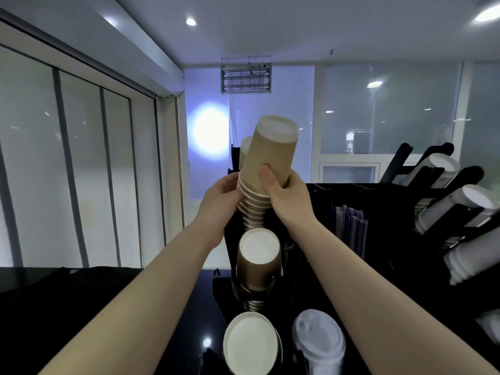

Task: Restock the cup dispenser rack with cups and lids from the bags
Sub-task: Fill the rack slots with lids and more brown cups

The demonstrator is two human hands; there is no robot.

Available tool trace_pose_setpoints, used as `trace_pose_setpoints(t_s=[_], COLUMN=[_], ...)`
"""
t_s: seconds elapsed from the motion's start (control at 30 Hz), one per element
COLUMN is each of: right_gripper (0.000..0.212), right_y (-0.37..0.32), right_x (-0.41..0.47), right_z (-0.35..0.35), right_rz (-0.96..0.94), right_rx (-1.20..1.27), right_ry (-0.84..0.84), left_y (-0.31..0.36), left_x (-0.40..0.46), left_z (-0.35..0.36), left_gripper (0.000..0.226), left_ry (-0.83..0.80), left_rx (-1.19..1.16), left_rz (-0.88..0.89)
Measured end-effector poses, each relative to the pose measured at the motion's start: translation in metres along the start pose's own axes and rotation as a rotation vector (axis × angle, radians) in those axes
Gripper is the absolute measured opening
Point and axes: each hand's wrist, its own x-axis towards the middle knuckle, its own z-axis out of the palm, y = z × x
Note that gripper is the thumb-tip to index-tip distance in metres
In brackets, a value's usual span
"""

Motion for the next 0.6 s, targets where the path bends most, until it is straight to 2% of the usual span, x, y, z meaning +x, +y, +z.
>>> trace_pose_setpoints(t_s=[0.13, 0.3, 0.5, 0.6], right_gripper=[0.064, 0.065, 0.069, 0.049], right_y=[0.012, 0.020, 0.020, 0.023], right_x=[-0.005, -0.005, -0.010, -0.012], right_z=[-0.008, -0.018, -0.010, -0.009], right_rz=[0.042, -0.017, -0.028, -0.076], right_rx=[0.019, -0.030, -0.105, -0.113], right_ry=[-0.117, -0.282, -0.243, -0.213], left_y=[-0.009, -0.019, -0.027, -0.032], left_x=[-0.003, -0.001, 0.001, 0.001], left_z=[-0.004, -0.011, -0.010, -0.011], left_gripper=[0.048, 0.046, 0.045, 0.044], left_ry=[-0.106, -0.189, -0.160, -0.132], left_rx=[0.101, 0.002, -0.007, 0.018], left_rz=[-0.002, -0.060, -0.024, 0.007])
